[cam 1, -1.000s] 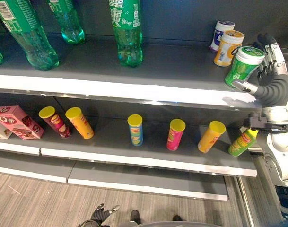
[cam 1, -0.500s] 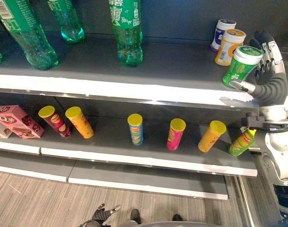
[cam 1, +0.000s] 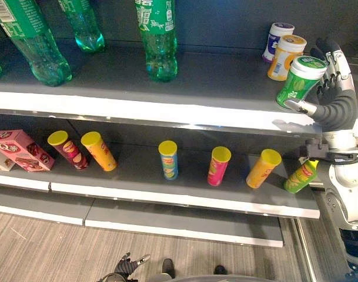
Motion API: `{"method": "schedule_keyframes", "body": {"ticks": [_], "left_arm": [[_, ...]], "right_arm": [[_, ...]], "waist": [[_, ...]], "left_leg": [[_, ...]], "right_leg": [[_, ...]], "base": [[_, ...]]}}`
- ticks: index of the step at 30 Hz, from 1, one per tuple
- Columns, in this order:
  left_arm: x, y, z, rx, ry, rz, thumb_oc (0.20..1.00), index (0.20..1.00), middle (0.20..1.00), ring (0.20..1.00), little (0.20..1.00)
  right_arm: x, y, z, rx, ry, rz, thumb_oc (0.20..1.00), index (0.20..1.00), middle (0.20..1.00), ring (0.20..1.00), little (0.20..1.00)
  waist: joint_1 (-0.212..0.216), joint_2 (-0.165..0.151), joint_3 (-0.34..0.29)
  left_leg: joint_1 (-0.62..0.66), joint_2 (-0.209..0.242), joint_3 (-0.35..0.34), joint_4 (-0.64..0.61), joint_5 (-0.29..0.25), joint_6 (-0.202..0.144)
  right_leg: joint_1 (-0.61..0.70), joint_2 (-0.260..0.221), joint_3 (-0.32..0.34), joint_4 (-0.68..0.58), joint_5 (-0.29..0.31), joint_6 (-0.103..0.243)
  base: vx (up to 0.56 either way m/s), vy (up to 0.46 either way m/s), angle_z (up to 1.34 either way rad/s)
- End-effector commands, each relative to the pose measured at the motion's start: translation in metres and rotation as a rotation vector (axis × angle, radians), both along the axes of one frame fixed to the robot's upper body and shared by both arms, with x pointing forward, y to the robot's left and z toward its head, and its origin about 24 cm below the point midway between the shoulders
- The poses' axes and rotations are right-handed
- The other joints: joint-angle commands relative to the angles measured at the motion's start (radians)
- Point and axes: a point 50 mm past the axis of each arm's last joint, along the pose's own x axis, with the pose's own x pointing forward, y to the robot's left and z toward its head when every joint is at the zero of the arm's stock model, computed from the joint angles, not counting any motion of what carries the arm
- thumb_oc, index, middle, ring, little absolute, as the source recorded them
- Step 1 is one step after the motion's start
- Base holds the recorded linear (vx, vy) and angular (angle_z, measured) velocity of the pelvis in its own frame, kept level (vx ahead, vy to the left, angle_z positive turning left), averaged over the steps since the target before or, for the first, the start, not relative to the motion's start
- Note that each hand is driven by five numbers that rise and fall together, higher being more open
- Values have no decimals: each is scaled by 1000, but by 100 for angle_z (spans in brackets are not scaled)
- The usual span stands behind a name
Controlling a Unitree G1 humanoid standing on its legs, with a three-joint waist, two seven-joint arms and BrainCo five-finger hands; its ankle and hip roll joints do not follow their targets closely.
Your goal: Put the goods on the table back onto the shelves and tidy them up.
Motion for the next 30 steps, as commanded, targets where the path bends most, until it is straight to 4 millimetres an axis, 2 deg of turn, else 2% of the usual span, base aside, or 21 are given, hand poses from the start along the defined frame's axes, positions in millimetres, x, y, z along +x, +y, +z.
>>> {"method": "schedule_keyframes", "body": {"ticks": [1,8,11,12,14,16,17,18,21,30], "left_arm": [[34,12,11,71,-84,-57,1000,1000,1000,1000,1000],[35,12,12,71,-90,-55,1000,1000,1000,1000,1000],[35,11,12,73,-96,-57,1000,1000,1000,1000,1000],[36,11,12,84,-101,-70,1000,1000,1000,1000,1000],[36,11,13,85,-105,-72,1000,1000,1000,1000,1000],[37,13,14,93,-111,-81,1000,1000,1000,1000,1000],[37,13,14,92,-112,-82,1000,1000,1000,1000,1000],[37,14,14,93,-114,-83,1000,1000,1000,1000,1000],[35,16,14,86,-106,-96,1000,1000,1000,1000,1000],[36,18,15,69,-124,-109,1000,1000,1000,1000,1000]], "right_arm": [[8,13,-6,38,40,58,1000,1000,1000,1000,1000],[8,8,-4,15,27,12,1000,1000,1000,1000,1000],[2,-4,4,-46,-42,-132,1000,1000,1000,1000,1000],[-9,-18,26,-40,-197,-265,1000,1000,1000,1000,1000],[-12,-22,33,-45,-238,-297,1000,1000,1000,1000,1000],[-26,-36,58,-103,-389,-433,1000,1000,1000,1000,1000],[-26,-36,58,-103,-389,-435,1000,1000,1000,1000,1000],[-33,-41,70,-126,-454,-481,1000,1000,1000,1000,1000],[-50,-48,91,-128,-560,-462,1000,1000,1000,1000,1000],[-73,-54,110,-125,-665,-395,1000,1000,1000,1000,1000]], "waist": [[55,-23,11],[56,-23,12],[51,-21,10],[48,-18,6],[48,-18,5],[45,-19,-1],[46,-19,0],[45,-21,-4],[39,-28,-13],[22,-34,-21]], "left_leg": [[64,45,17,59,-128,-47],[62,45,17,58,-128,-47],[64,45,18,58,-130,-45],[67,46,16,57,-134,-44],[69,46,16,57,-135,-44],[72,46,17,56,-138,-45],[72,47,17,56,-138,-45],[74,47,18,55,-140,-46],[77,48,18,52,-141,-48],[78,50,27,51,-145,-48]], "right_leg": [[-31,-130,-25,22,9,127],[-31,-129,-27,22,8,128],[-30,-130,-27,21,7,130],[-29,-129,-26,20,5,131],[-29,-128,-26,20,4,132],[-27,-127,-26,18,2,133],[-27,-126,-26,18,2,133],[-26,-126,-26,17,2,134],[-25,-122,-23,16,1,136],[-36,-120,-10,15,9,143]], "base": [[0,0,0],[0,0,0],[0,0,0],[16,5,4],[20,1,12],[28,-5,9],[0,0,0],[20,-4,5],[0,0,0],[0,11,0]]}}
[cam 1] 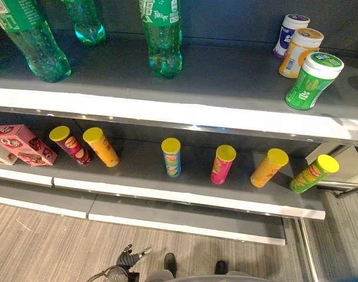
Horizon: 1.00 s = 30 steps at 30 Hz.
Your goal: Put the goods on the table back onto the shelves and tidy them up.
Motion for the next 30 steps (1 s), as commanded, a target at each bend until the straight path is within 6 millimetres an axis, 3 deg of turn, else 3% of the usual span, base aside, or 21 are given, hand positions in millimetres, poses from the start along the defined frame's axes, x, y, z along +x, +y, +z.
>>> {"method": "schedule_keyframes", "body": {"ticks": [1,9,14,17,20,22,24,25,26,27,28,29,30], "left_arm": [[18,19,11,64,-69,-59,1000,1000,1000,1000,1000],[18,29,15,86,-77,-75,1000,1000,1000,1000,1000],[19,36,18,101,-73,-108,1000,1000,1000,1000,1000],[26,41,22,117,-86,-127,1000,1000,1000,1000,1000],[36,46,29,132,-120,-131,1000,1000,1000,1000,1000],[43,51,34,143,-142,-129,1000,1000,1000,1000,1000],[44,55,36,149,-147,-119,1000,1000,1000,1000,1000],[44,58,37,154,-150,-110,1000,1000,1000,1000,1000],[43,59,38,153,-153,-103,1000,1000,1000,1000,1000],[42,62,39,154,-152,-93,1000,1000,1000,1000,1000],[42,62,39,154,-152,-94,1000,1000,1000,1000,1000],[43,62,39,150,-156,-87,1000,1000,1000,1000,1000],[44,65,40,149,-162,-68,1000,1000,1000,1000,1000]], "right_arm": [[-23,2,25,-57,-142,34,1000,1000,1000,1000,1000],[-34,-36,25,-36,-100,-214,1000,1000,1000,1000,1000],[-33,-64,16,41,-31,-313,1000,1000,1000,1000,1000],[-33,-70,15,55,-11,-325,1000,1000,1000,1000,1000],[-33,-70,20,39,-17,-333,1000,1000,1000,1000,1000],[-34,-73,29,12,-11,-368,1000,1000,1000,1000,1000],[-32,-78,35,5,8,-397,1000,1000,1000,1000,1000],[-27,-83,35,-3,56,-417,1000,1000,1000,1000,1000],[-25,-88,33,3,88,-437,1000,1000,1000,1000,1000],[-24,-98,35,7,130,-487,1000,1000,1000,1000,1000],[-25,-98,35,8,131,-487,1000,1000,1000,1000,1000],[-25,-102,35,14,146,-493,1000,1000,1000,1000,1000],[-24,-106,37,21,170,-492,1000,1000,1000,1000,1000]], "waist": [[23,-23,-44],[-21,-30,-24],[-57,-30,-2],[-66,-24,12],[-54,-11,18],[-35,-1,2],[-15,-3,-20],[5,-11,-37],[17,-20,-49],[28,-49,-63],[31,-49,-64],[35,-57,-67],[47,-73,-71]], "left_leg": [[70,62,40,53,-139,-54],[37,50,56,77,-162,-41],[23,46,107,76,-154,-28],[19,61,136,78,-148,-26],[-4,91,173,92,-139,-28],[-41,132,208,105,-121,-35],[-70,163,232,113,-99,-44],[-96,184,245,120,-76,-53],[-114,195,248,126,-62,-61],[-132,212,245,131,-41,-82],[-131,213,246,129,-38,-83],[-137,224,244,126,-27,-93],[-147,248,235,127,-6,-115]], "right_leg": [[-49,-109,10,12,15,142],[-128,-109,81,19,56,156],[-201,-108,130,40,105,156],[-228,-106,140,55,109,156],[-205,-141,76,81,92,156],[-153,-205,25,146,85,156],[-117,-247,6,191,108,156],[-87,-273,-2,211,156,156],[-67,-281,0,215,193,156],[-40,-268,27,190,244,156],[-40,-267,29,187,247,156],[-41,-248,53,169,234,156],[-27,-209,69,118,142,156]], "base": [[-58,55,-3],[-53,58,-24],[-100,78,-53],[-114,9,-55],[-171,-51,-69],[-254,-116,-75],[-243,-211,-55],[-233,-315,-89],[-241,-453,-94],[-130,-322,-50],[-104,-320,-55],[-85,-318,-53],[-78,-326,-52]]}}
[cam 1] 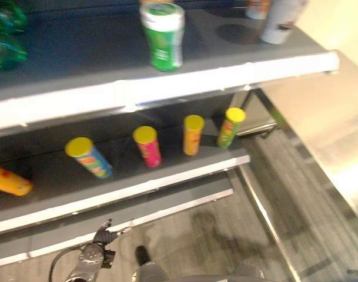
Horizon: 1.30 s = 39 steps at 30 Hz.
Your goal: Put the goods on the table back onto the shelves and tidy them up.
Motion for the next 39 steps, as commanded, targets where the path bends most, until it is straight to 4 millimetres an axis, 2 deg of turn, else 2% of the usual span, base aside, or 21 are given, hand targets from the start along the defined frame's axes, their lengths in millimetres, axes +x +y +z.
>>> {"method": "schedule_keyframes", "body": {"ticks": [1,2,4,6,7,8,9,10,11,13,14,15,16,18,21,23,28,31,33,36,39], "left_arm": [[7,-11,-1,-49,-50,14,1000,1000,1000,1000,1000],[7,-7,1,-47,-62,34,1000,1000,1000,1000,1000],[7,-7,1,-50,-68,43,1000,1000,1000,1000,1000],[6,-7,1,-67,-82,68,1000,1000,1000,1000,1000],[6,-9,0,-80,-78,76,1000,1000,1000,1000,1000],[6,-9,0,-80,-79,75,1000,1000,1000,1000,1000],[4,-10,-3,-83,-69,93,1000,1000,1000,1000,1000],[3,-12,-4,-85,-63,90,1000,1000,1000,1000,1000],[3,-12,-4,-85,-64,91,1000,1000,1000,1000,1000],[-7,-14,-10,-87,-23,83,1000,1000,1000,1000,1000],[-7,-14,-9,-88,-24,85,1000,1000,1000,1000,1000],[-12,-15,-12,-89,-6,81,1000,1000,1000,1000,1000],[-18,-20,-16,-102,17,76,1000,1000,1000,1000,1000],[-19,-23,-18,-112,27,70,1000,1000,1000,1000,1000],[-23,-32,-23,-117,63,21,1000,1000,1000,1000,1000],[-20,-34,-23,-119,60,3,1000,1000,1000,1000,1000],[-15,-33,-21,-112,55,-26,1000,1000,1000,1000,1000],[-11,-29,-18,-98,56,-65,1000,1000,1000,1000,1000],[-7,-26,-15,-85,50,-85,1000,1000,1000,1000,1000],[5,-22,-8,-55,34,-126,1000,1000,1000,1000,1000],[12,-19,-2,-55,1,-125,1000,1000,1000,1000,1000]], "right_arm": [[-1,-23,2,122,10,-29,1000,1000,1000,1000,1000],[-1,-19,9,112,-10,5,1000,1000,1000,1000,1000],[-1,-17,12,107,-19,21,1000,1000,1000,1000,1000],[-3,-17,21,90,-32,34,1000,1000,1000,1000,1000],[-7,-16,27,84,-51,48,1000,1000,1000,1000,1000],[-8,-16,28,83,-52,48,1000,1000,1000,1000,1000],[-7,-14,26,89,-63,76,1000,1000,1000,1000,1000],[-6,-12,26,92,-73,93,1000,1000,1000,1000,1000],[-6,-11,26,92,-74,94,1000,1000,1000,1000,1000],[-5,-3,31,78,-100,150,1000,1000,1000,1000,1000],[-4,-2,31,77,-101,152,1000,1000,1000,1000,1000],[-4,0,33,68,-105,168,1000,1000,1000,1000,1000],[2,-1,34,71,-77,167,1000,1000,1000,1000,1000],[2,-1,35,65,-70,162,1000,1000,1000,1000,1000],[-4,-17,35,111,-57,119,1000,1000,1000,1000,1000],[-8,-23,39,117,-59,98,1000,1000,1000,1000,1000],[-11,-36,41,185,-66,114,1000,1000,1000,1000,1000],[-13,-52,42,254,-57,87,1000,1000,1000,1000,1000],[-14,-57,41,286,-65,104,1000,1000,1000,1000,1000],[-15,-62,39,314,-62,103,1000,1000,1000,1000,1000],[-11,-58,39,312,-49,138,1000,1000,1000,1000,1000]], "waist": [[-11,-11,-62],[17,-15,-61],[20,-16,-55],[26,-17,-34],[29,-6,-6],[25,-2,-2],[37,-6,26],[34,-11,34],[30,-10,35],[24,-25,36],[21,-25,36],[27,-31,41],[18,-24,35],[8,-14,28],[-34,11,-30],[-42,16,-36],[-64,12,-25],[-93,-2,4],[-94,-5,16],[-95,2,30],[-54,14,15]], "left_leg": [[-44,-117,-107,-41,-79,-53],[-66,-83,-119,-47,-43,-76],[-74,-70,-128,-53,-15,-91],[-100,-50,-154,-72,41,-119],[-124,-37,-195,-96,85,-139],[-125,-35,-202,-97,88,-140],[-134,-67,-278,-79,60,-141],[-137,-93,-314,-49,37,-136],[-143,-94,-318,-45,39,-135],[-97,-149,-329,40,-74,-93],[-101,-151,-329,43,-72,-90],[-81,-186,-355,81,-126,-80],[-43,-237,-396,74,-186,-49],[-25,-244,-397,58,-187,-43],[36,-259,-366,-56,-168,-35],[45,-265,-360,-70,-168,-33],[44,-279,-346,-63,-186,-22],[32,-280,-278,-64,-187,-3],[28,-266,-240,-69,-177,-3],[0,-236,-212,-55,-165,4],[-50,-205,-169,-16,-157,19]], "right_leg": [[-43,66,78,20,37,-17],[-33,107,41,-26,-122,-17],[-26,130,22,-35,-166,-17],[-6,189,1,-58,-222,-18],[15,247,-9,-75,-246,-43],[19,251,-15,-76,-247,-45],[18,261,-28,-74,-243,-60],[19,262,-45,-81,-229,-65],[18,263,-49,-82,-225,-65],[1,252,-60,-91,-192,-80],[-2,250,-60,-92,-187,-79],[-12,247,-53,-88,-180,-84],[-30,255,-39,-82,-173,-81],[-33,263,-37,-80,-172,-80],[-49,252,-26,-80,-159,-73],[-61,241,-14,-79,-152,-66],[-108,216,30,-71,-120,-48],[-198,193,73,-39,-58,-17],[-244,193,87,-5,-43,-17],[-260,178,67,77,-68,-17],[-176,104,-13,185,-111,-30]], "base": [[-115,-409,-42],[-56,-216,-32],[-89,-243,-24],[-175,-353,16],[-176,-325,43],[-243,-345,95],[-214,-218,109],[-220,-206,97],[-200,-145,37],[-165,-83,15],[-99,-38,9],[-127,12,7],[-113,4,-1],[-14,100,-16],[68,179,-16],[12,159,-19],[-64,151,-38],[-174,172,-85],[-198,77,-118],[-188,27,-120],[-264,55,-34]]}}
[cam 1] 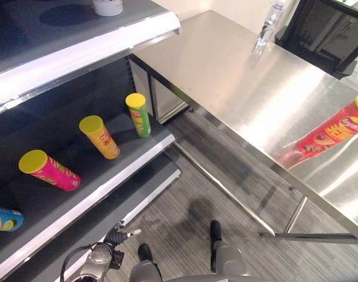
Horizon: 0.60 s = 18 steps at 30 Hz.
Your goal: Put the goods on the table back onto the shelves and tidy them up.
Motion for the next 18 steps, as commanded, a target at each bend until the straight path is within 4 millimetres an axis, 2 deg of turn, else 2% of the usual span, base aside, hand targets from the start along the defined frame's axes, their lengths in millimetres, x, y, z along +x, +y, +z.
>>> {"method": "schedule_keyframes", "body": {"ticks": [1,4,6,8,10,11,12,13,14,15,16,17,18], "left_arm": [[-5,4,2,21,0,-30,1000,1000,1000,1000,1000],[-9,6,3,7,-11,9,1000,1000,1000,1000,1000],[-11,9,4,-2,-20,33,1000,1000,1000,1000,1000],[-11,10,4,-9,-25,45,1000,1000,1000,1000,1000],[-12,11,4,-8,-19,49,1000,1000,1000,1000,1000],[-12,11,4,-15,-18,48,1000,1000,1000,1000,1000],[-11,12,5,-15,-24,56,1000,1000,1000,1000,1000],[-10,12,5,-16,-26,56,1000,1000,1000,1000,1000],[-9,10,4,-19,-25,61,1000,1000,1000,1000,1000],[-9,10,4,-19,-27,63,1000,1000,1000,1000,1000],[-10,10,3,-18,-28,73,1000,1000,1000,1000,1000],[-11,10,3,-19,-28,76,1000,1000,1000,1000,1000],[-16,5,-1,-39,-10,76,1000,1000,1000,1000,1000]], "right_arm": [[3,21,35,-127,-35,60,1000,1000,1000,1000,1000],[15,23,21,-103,6,93,1000,1000,1000,1000,1000],[20,20,11,-72,39,94,1000,1000,1000,1000,1000],[24,18,8,-50,52,107,1000,1000,1000,1000,1000],[29,17,6,-35,80,129,1000,1000,1000,1000,1000],[30,19,8,-40,93,158,1000,1000,1000,1000,1000],[28,20,13,-44,74,165,1000,1000,1000,1000,1000],[27,20,13,-45,72,165,1000,1000,1000,1000,1000],[34,27,14,-45,48,221,1000,1000,1000,1000,1000],[34,28,15,-45,47,223,1000,1000,1000,1000,1000],[44,32,13,-29,43,267,1000,1000,1000,1000,1000],[44,33,13,-30,43,269,1000,1000,1000,1000,1000],[48,35,10,-34,75,290,1000,1000,1000,1000,1000]], "waist": [[103,36,-49],[152,22,-69],[180,-5,-86],[203,-24,-85],[212,-31,-81],[209,-25,-59],[219,-23,-26],[217,-21,-24],[231,-21,14],[224,-20,14],[215,-21,7],[212,-21,7],[203,-2,-3]], "left_leg": [[10,20,-8,-106,39,-28],[-23,39,39,-67,49,-27],[-36,43,60,-53,61,-38],[-58,54,67,-34,80,-56],[-82,61,53,-36,109,-72],[-107,71,21,-24,140,-87],[-125,68,-37,13,134,-108],[-129,69,-41,15,138,-107],[-145,16,-195,58,90,-146],[-150,14,-200,59,94,-144],[-101,-9,-253,47,28,-133],[-100,-9,-254,46,28,-133],[-61,-13,-252,10,27,-115]], "right_leg": [[102,-37,-9,157,-82,47],[174,-74,-55,185,-49,56],[236,-60,-79,120,-44,60],[256,-26,-87,31,-88,60],[265,21,-89,-35,-162,60],[256,62,-84,-51,-187,34],[259,71,-85,-49,-192,19],[258,73,-87,-49,-189,19],[241,62,-92,-34,-175,15],[239,62,-96,-34,-173,15],[228,44,-105,-26,-155,16],[229,43,-105,-26,-155,17],[227,47,-108,-24,-149,19]], "base": [[-190,-5,-41],[-181,-75,-96],[-133,-183,-44],[-115,-191,-31],[-90,-198,-24],[-137,-243,2],[-137,-161,15],[-202,-114,27],[-144,-46,18],[-153,-46,12],[-33,6,5],[7,80,11],[29,126,16]]}}
